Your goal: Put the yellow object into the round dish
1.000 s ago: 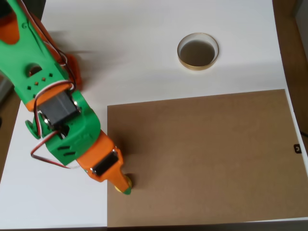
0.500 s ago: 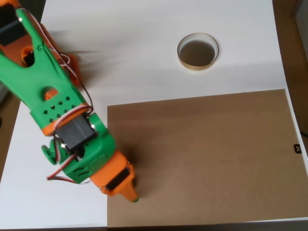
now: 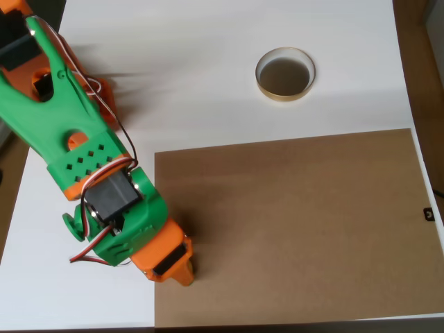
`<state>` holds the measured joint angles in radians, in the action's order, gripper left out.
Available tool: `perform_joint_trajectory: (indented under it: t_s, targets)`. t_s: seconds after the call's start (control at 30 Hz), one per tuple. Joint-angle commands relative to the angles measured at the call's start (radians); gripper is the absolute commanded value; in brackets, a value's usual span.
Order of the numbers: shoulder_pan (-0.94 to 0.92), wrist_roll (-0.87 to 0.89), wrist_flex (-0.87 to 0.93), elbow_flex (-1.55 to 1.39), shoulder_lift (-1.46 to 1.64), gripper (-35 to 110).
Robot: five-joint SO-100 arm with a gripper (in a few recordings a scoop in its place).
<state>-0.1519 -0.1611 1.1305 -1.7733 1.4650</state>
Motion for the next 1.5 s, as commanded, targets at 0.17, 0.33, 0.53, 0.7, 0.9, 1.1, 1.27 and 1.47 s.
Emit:
perform_joint_trajectory:
  t_s: [0.17, 0.33, 0.53, 0.7, 0.9, 1.1, 1.27, 1.47]
  targets:
    - [-0.009, -0.002, -0.009, 0.023, 0.014, 13]
    - [-0.011, -0.003, -0.031, 0.015, -0.008, 13]
    - [-0.009, -0.002, -0.035, 0.017, -0.020, 7]
    - [-0.009, 0.000, -0.021, 0.028, -0.002, 0]
    - [0.003, 0.005, 0.017, 0.025, 0.092, 0]
    - [0.031, 0.006, 0.032, -0.023, 0.252, 0]
    - [0.064, -0.002, 0.029, -0.117, 0.443, 0]
    - [0.109, -0.032, 0.087, -0.161, 0.609, 0]
